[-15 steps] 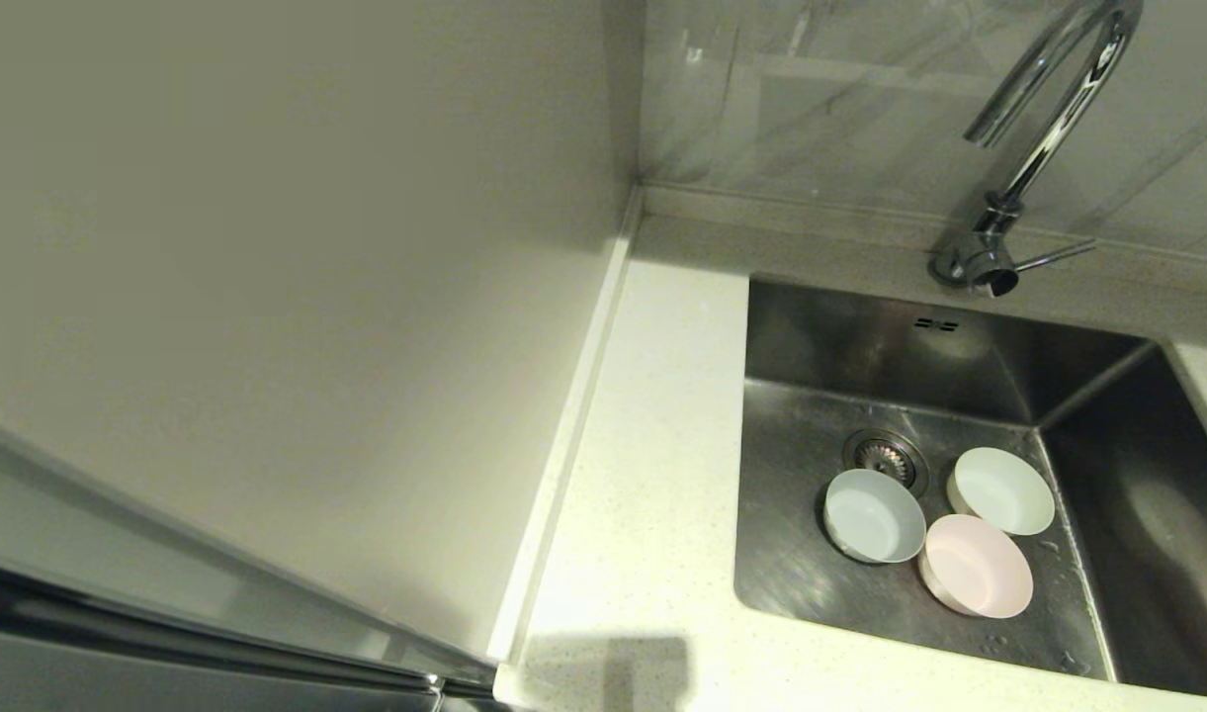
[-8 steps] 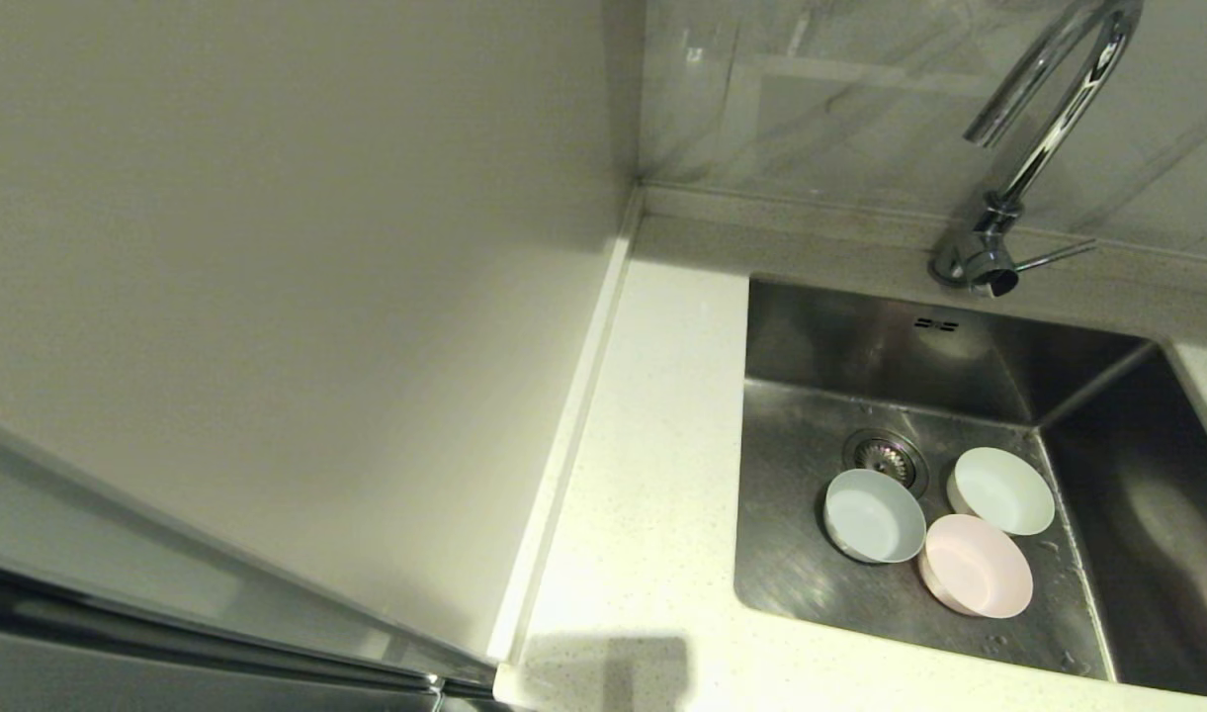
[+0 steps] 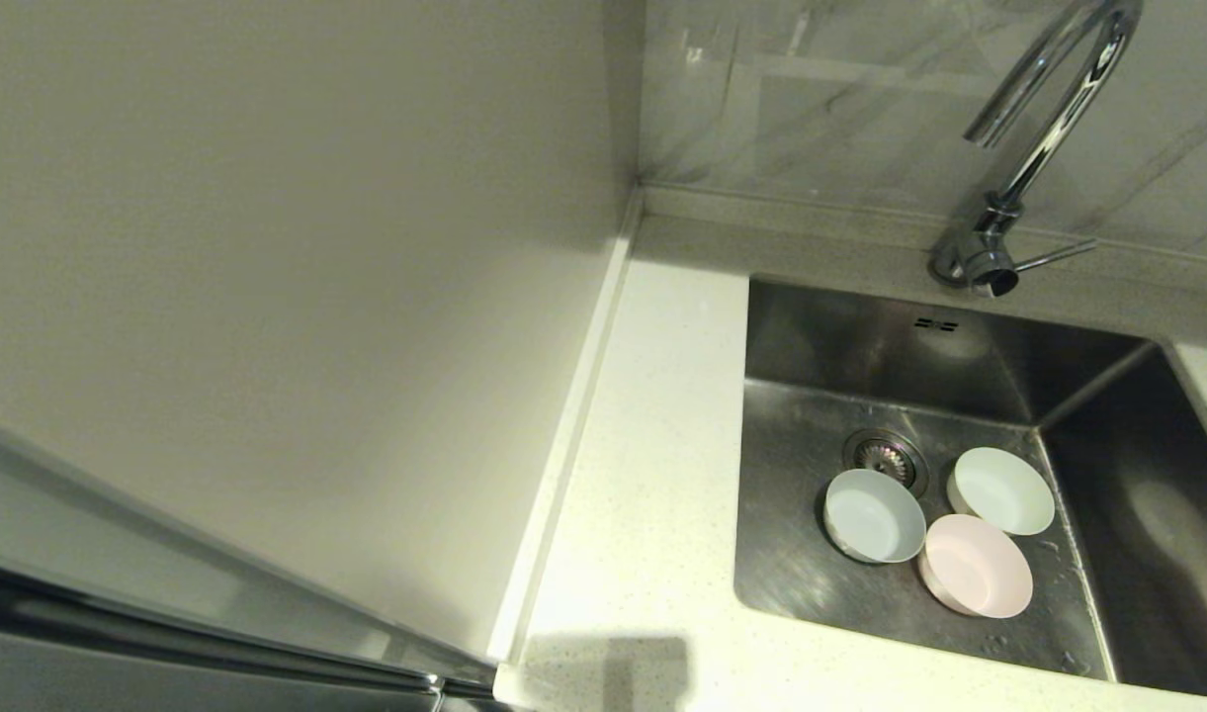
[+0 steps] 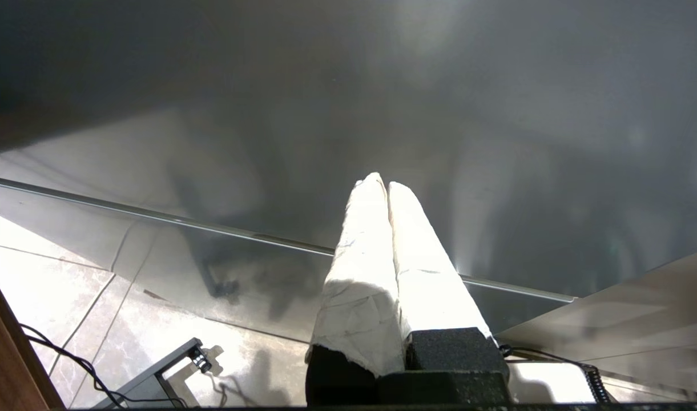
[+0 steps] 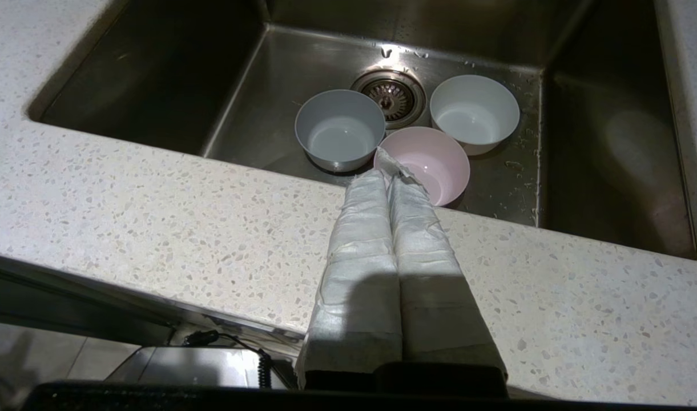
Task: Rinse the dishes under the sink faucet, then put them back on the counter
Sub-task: Put a bowl back to the table from the sink
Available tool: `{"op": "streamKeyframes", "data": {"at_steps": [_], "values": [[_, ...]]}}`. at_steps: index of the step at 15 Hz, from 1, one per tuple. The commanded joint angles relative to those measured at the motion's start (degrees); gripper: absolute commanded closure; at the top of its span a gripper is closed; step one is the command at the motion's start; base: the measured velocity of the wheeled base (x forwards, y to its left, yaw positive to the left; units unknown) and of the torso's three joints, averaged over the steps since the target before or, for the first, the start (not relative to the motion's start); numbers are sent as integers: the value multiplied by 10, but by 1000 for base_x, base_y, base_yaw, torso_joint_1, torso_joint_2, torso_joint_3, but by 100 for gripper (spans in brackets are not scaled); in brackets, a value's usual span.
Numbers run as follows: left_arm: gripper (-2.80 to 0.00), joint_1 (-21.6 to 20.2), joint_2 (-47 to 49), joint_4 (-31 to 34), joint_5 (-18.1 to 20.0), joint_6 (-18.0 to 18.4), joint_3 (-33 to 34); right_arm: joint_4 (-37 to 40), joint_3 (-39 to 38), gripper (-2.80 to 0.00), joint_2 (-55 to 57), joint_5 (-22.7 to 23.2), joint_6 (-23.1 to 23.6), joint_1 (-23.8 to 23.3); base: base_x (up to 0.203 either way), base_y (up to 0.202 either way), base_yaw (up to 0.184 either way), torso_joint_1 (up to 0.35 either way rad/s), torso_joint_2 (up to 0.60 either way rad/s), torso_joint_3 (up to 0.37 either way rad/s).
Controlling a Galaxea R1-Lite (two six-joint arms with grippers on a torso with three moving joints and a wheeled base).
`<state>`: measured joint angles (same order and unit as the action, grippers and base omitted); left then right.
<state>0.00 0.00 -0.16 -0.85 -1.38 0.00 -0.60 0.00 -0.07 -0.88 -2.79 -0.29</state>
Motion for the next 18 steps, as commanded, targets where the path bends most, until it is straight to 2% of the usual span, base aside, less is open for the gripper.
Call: {"op": "streamKeyframes", "data": {"at_steps": [1,18], "values": [[0,0,-2,0,0,0,0,0,0,0,1,0,0,0,0,0,0,0,0,0],[0,0,-2,0,0,0,0,0,0,0,1,0,0,0,0,0,0,0,0,0]]}}
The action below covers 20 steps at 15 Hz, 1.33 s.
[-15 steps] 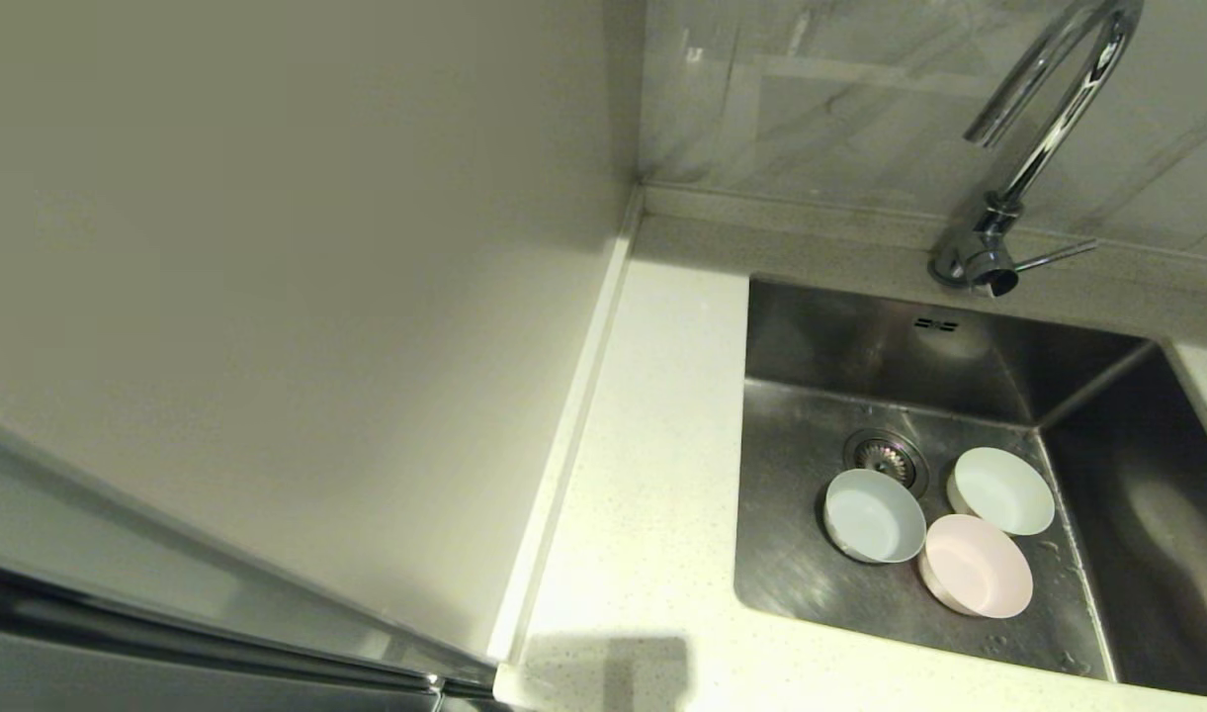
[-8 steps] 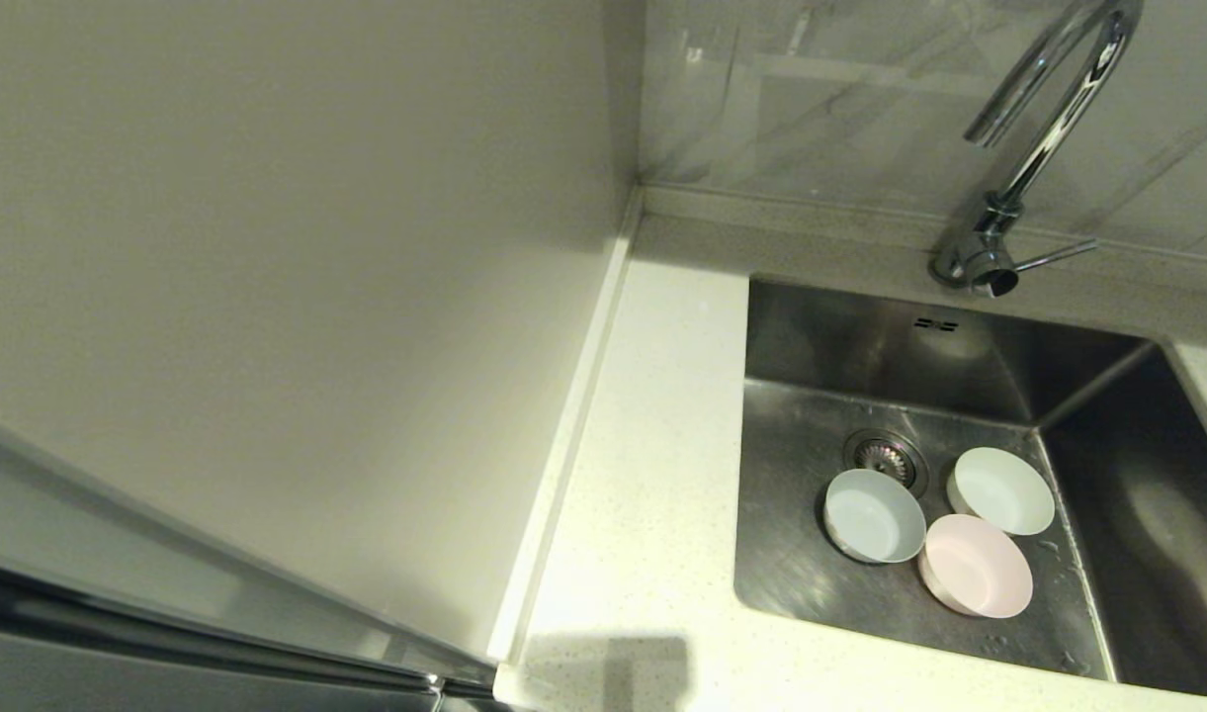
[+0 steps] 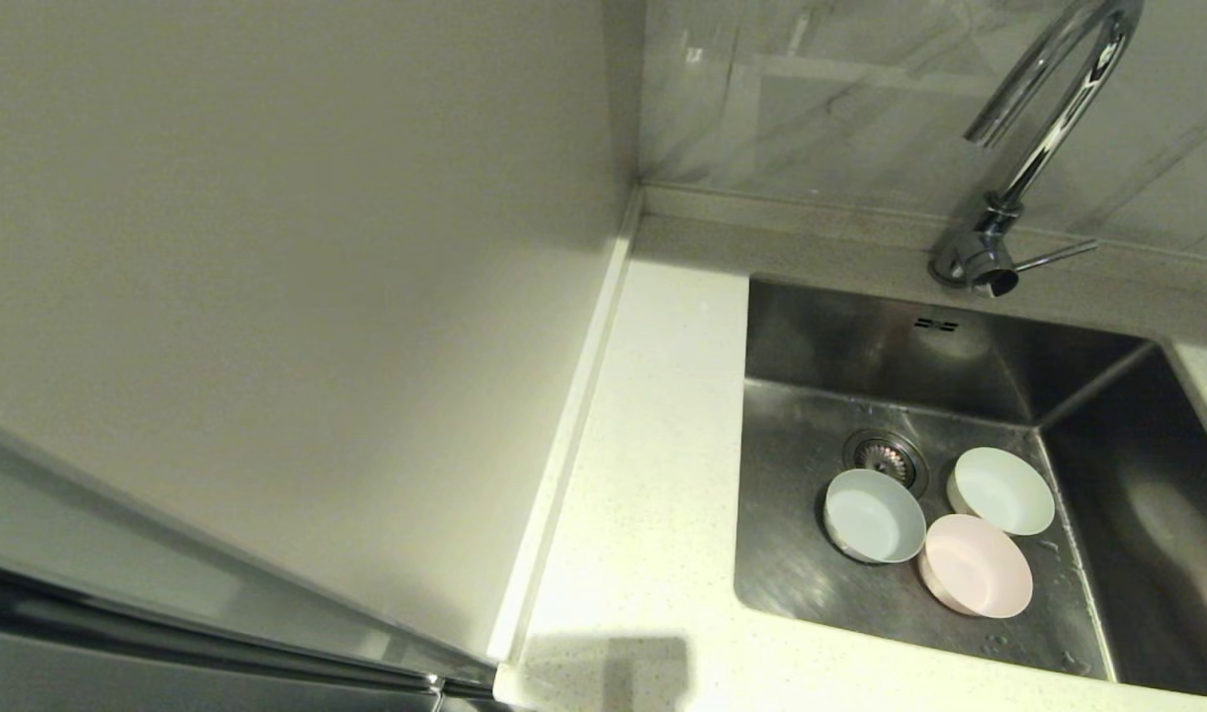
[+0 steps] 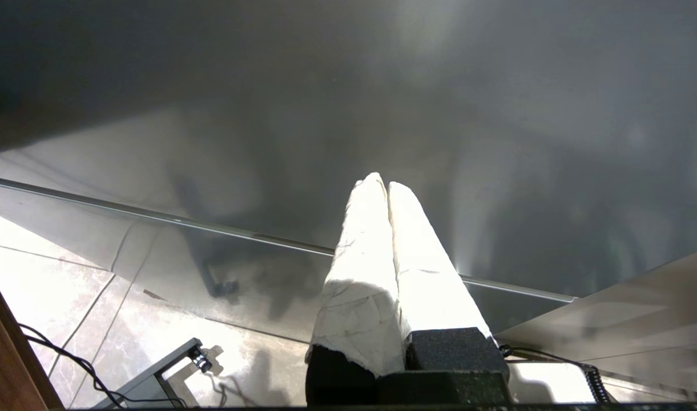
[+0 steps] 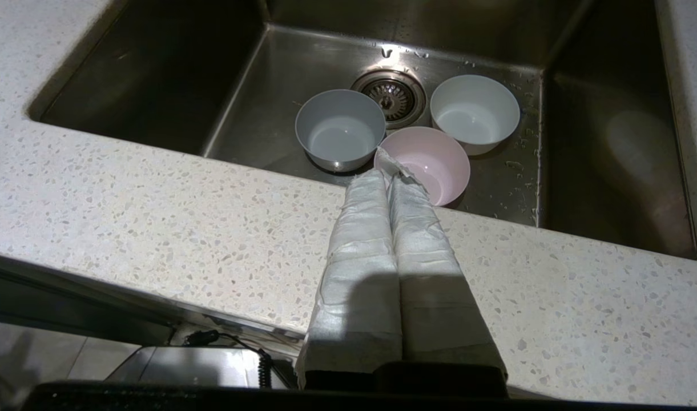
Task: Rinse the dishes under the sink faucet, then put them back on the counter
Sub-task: Put a bowl back to the table from the sink
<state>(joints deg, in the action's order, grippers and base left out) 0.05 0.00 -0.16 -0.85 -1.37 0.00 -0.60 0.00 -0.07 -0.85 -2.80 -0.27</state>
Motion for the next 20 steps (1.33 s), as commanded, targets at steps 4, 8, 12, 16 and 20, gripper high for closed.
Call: {"op": "streamKeyframes", "data": {"at_steps": [4,8,12,16,20], "values": [[0,0,-3,0,0,0,0,0,0,0,1,0,0,0,0,0,0,0,0,0],[0,0,-2,0,0,0,0,0,0,0,1,0,0,0,0,0,0,0,0,0],[0,0,-3,0,0,0,0,0,0,0,1,0,0,0,0,0,0,0,0,0],[0,0,-2,0,0,0,0,0,0,0,1,0,0,0,0,0,0,0,0,0],[0,0,-2,0,0,0,0,0,0,0,1,0,0,0,0,0,0,0,0,0]]}}
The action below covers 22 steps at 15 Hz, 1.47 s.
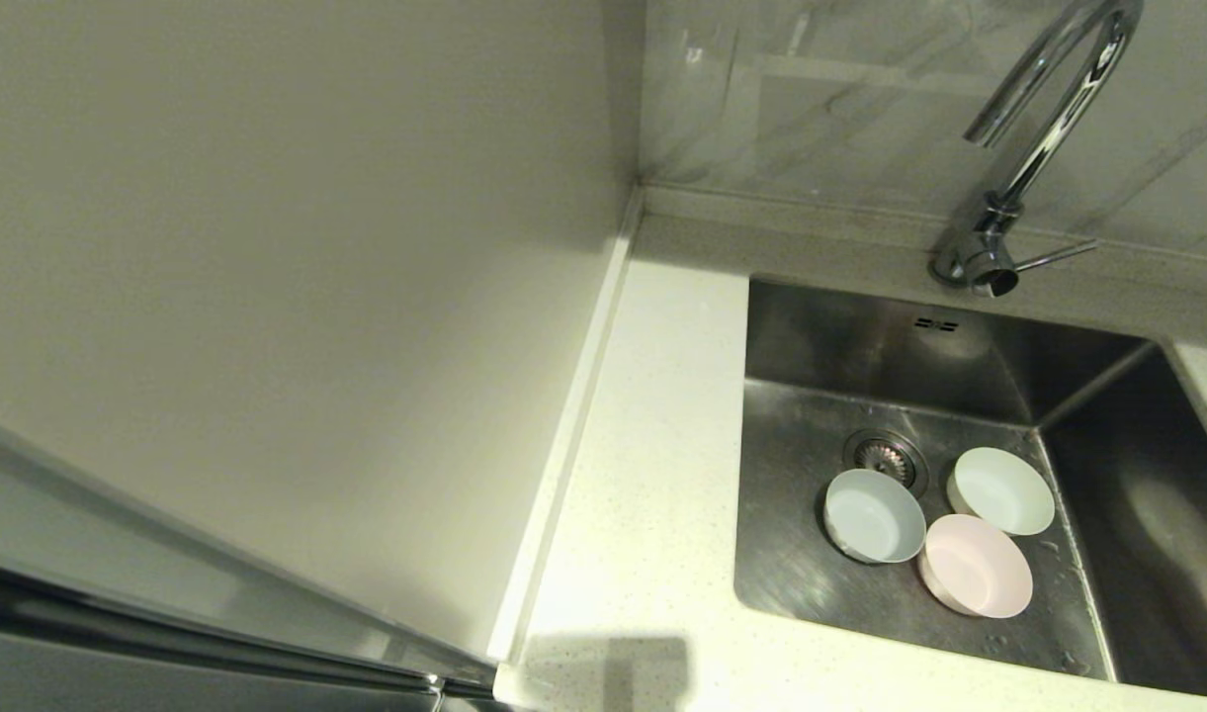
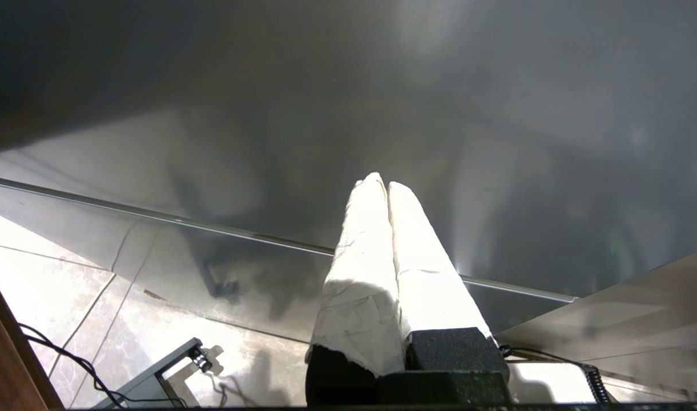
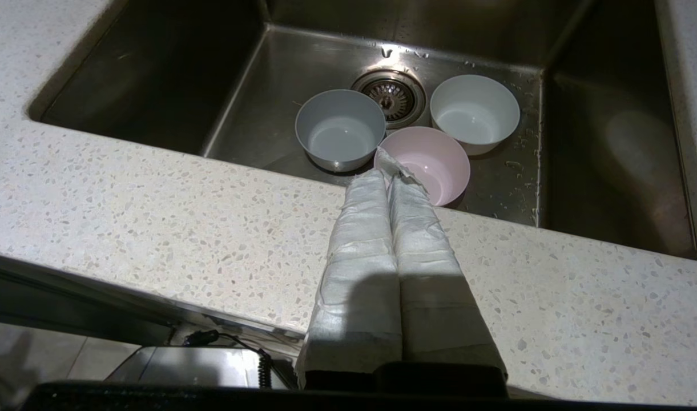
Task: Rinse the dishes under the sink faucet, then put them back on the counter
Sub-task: Put a bowl back to the table from the sink
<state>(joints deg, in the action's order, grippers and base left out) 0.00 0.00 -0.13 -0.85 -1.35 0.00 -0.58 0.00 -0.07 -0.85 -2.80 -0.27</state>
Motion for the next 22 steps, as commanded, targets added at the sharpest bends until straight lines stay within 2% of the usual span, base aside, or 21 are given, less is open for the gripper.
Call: {"op": "streamKeyframes", "data": {"at_steps": [1,22], "values": [[0,0,-2,0,0,0,0,0,0,0,1,0,0,0,0,0,0,0,0,0],[0,0,-2,0,0,-1,0,0,0,0,1,0,0,0,0,0,0,0,0,0]]}}
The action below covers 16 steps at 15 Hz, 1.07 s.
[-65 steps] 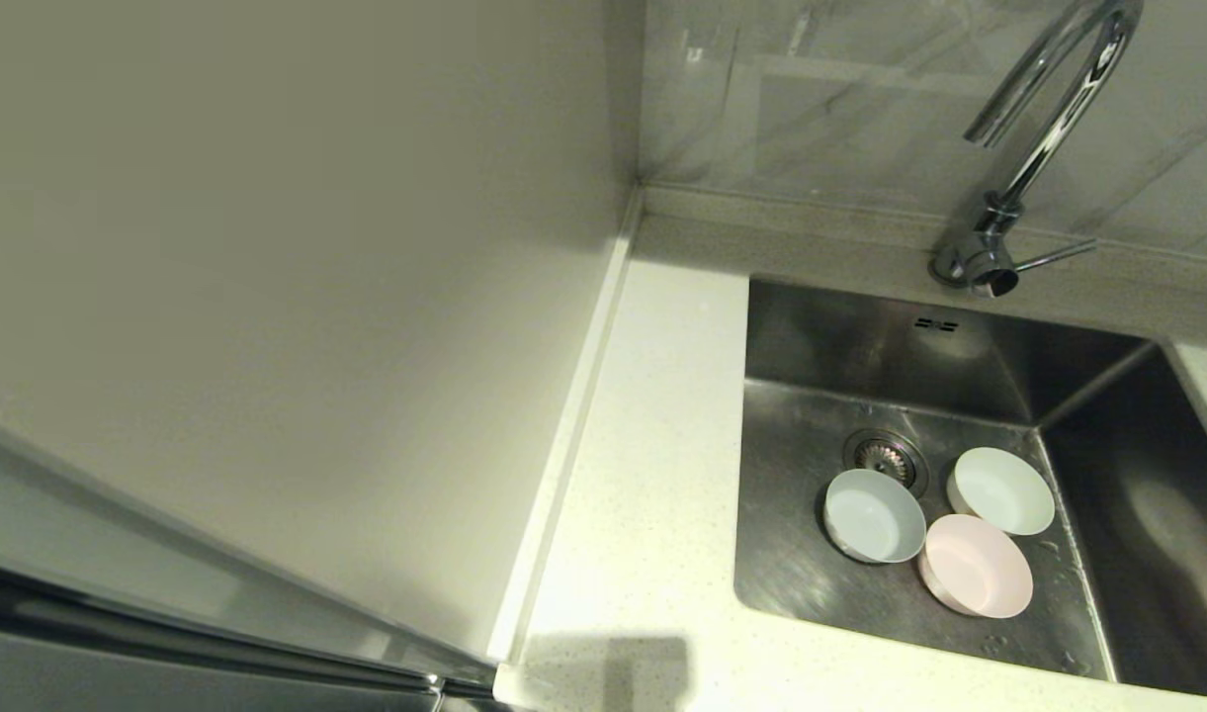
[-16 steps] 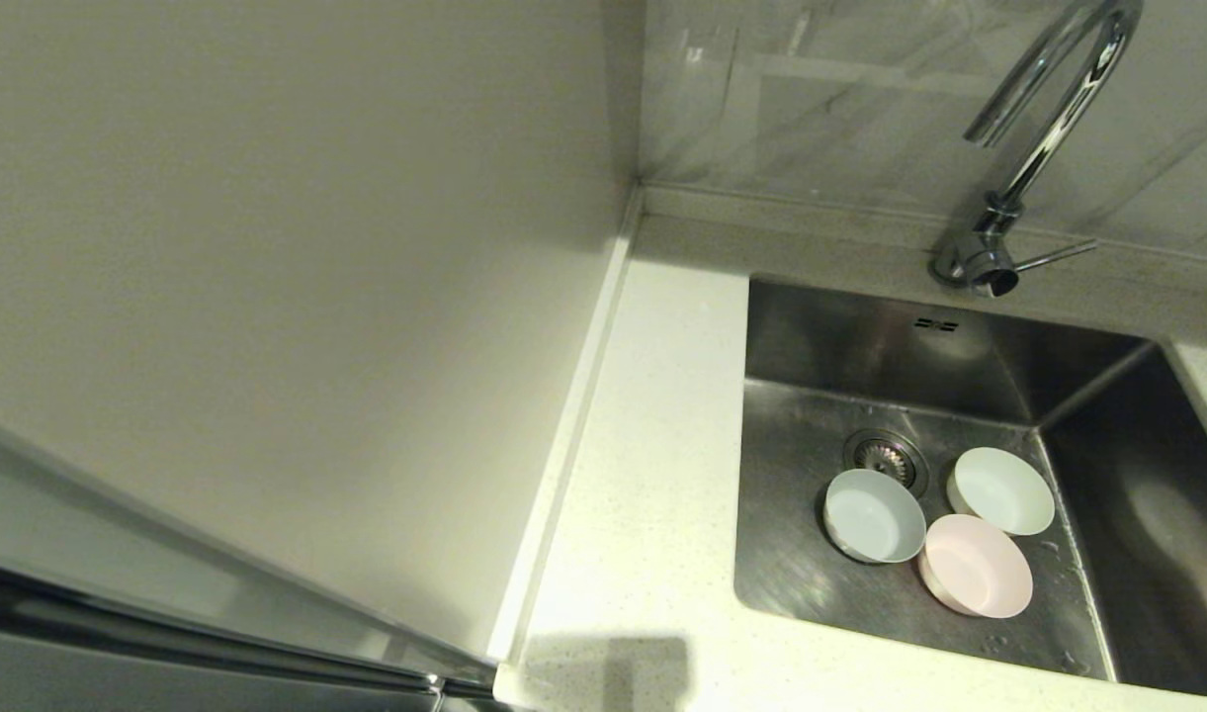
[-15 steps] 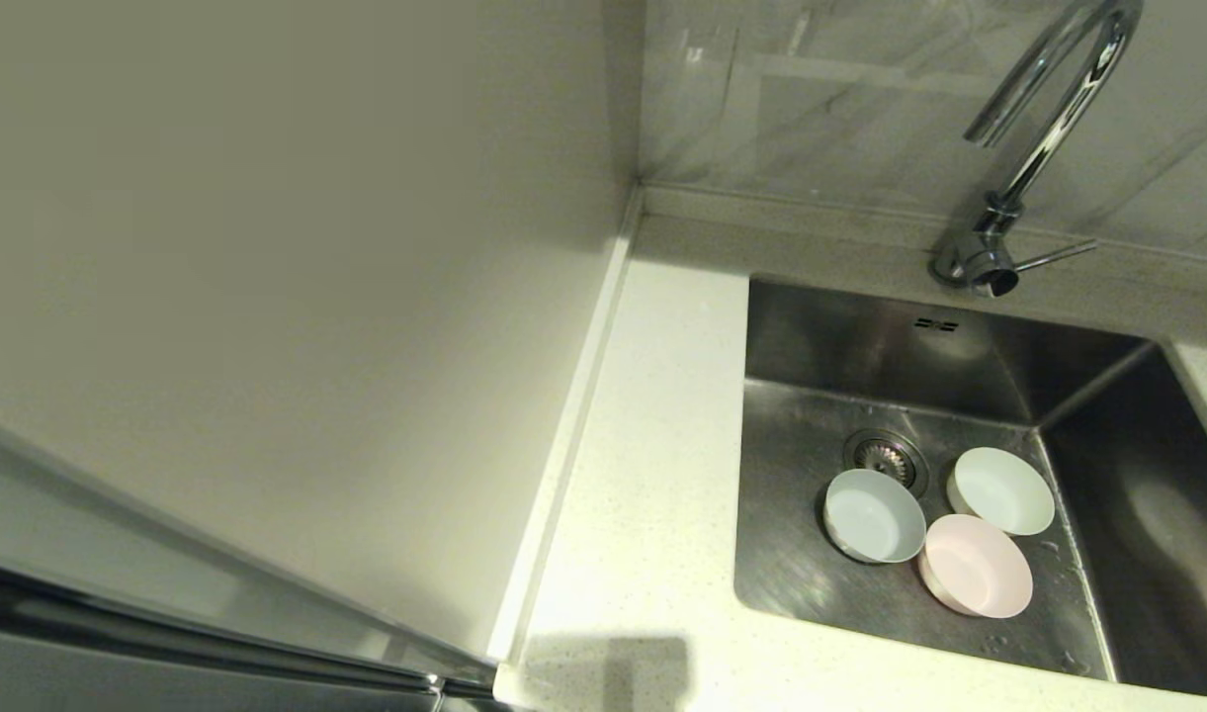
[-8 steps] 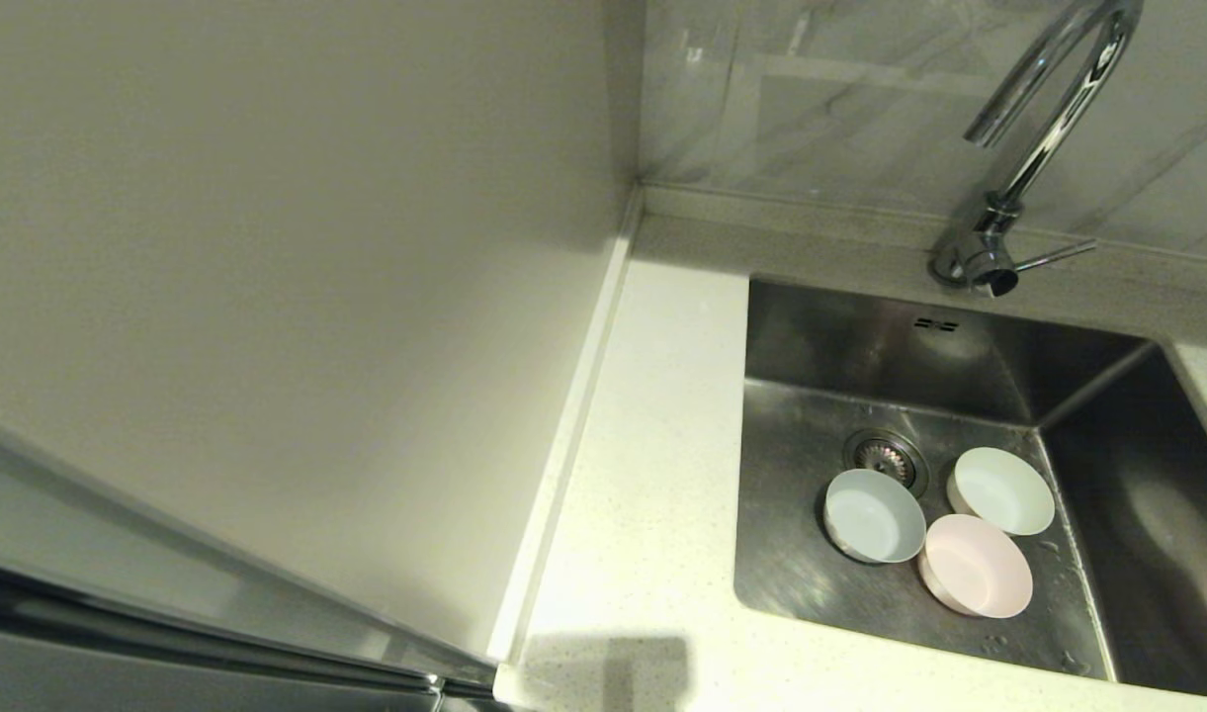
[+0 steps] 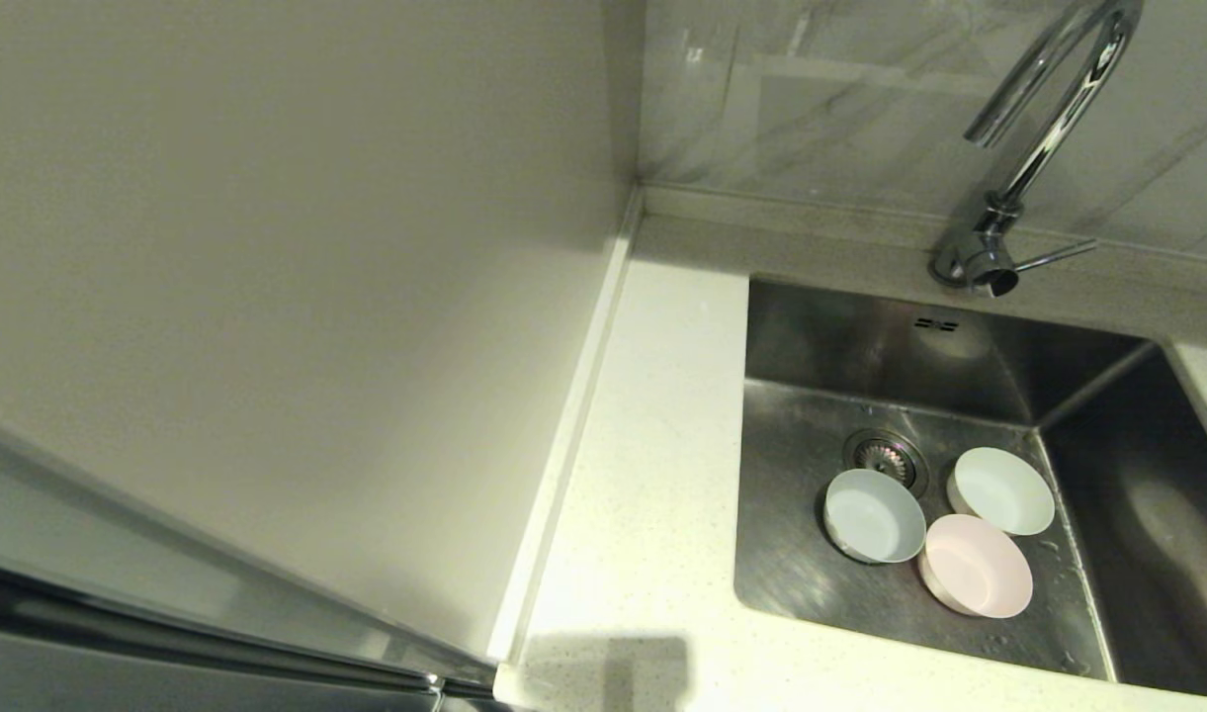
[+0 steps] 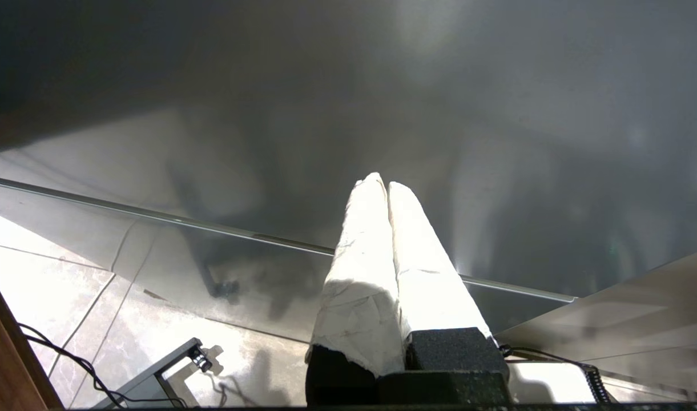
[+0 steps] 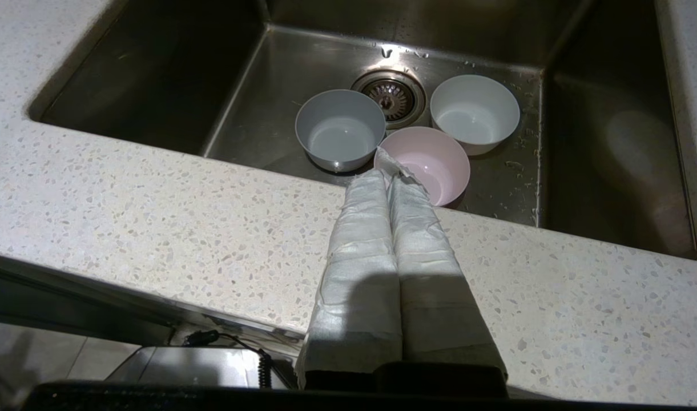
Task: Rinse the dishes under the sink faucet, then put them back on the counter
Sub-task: Put a bowl back to the table from the sink
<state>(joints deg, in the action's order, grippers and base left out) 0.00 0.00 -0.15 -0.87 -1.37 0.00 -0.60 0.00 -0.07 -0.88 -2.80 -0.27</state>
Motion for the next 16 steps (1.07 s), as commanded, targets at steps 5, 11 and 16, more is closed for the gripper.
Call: {"op": "streamKeyframes", "data": {"at_steps": [5,11,16], "values": [[0,0,-2,0,0,0,0,0,0,0,1,0,0,0,0,0,0,0,0,0],[0,0,-2,0,0,0,0,0,0,0,1,0,0,0,0,0,0,0,0,0],[0,0,-2,0,0,0,0,0,0,0,1,0,0,0,0,0,0,0,0,0]]}}
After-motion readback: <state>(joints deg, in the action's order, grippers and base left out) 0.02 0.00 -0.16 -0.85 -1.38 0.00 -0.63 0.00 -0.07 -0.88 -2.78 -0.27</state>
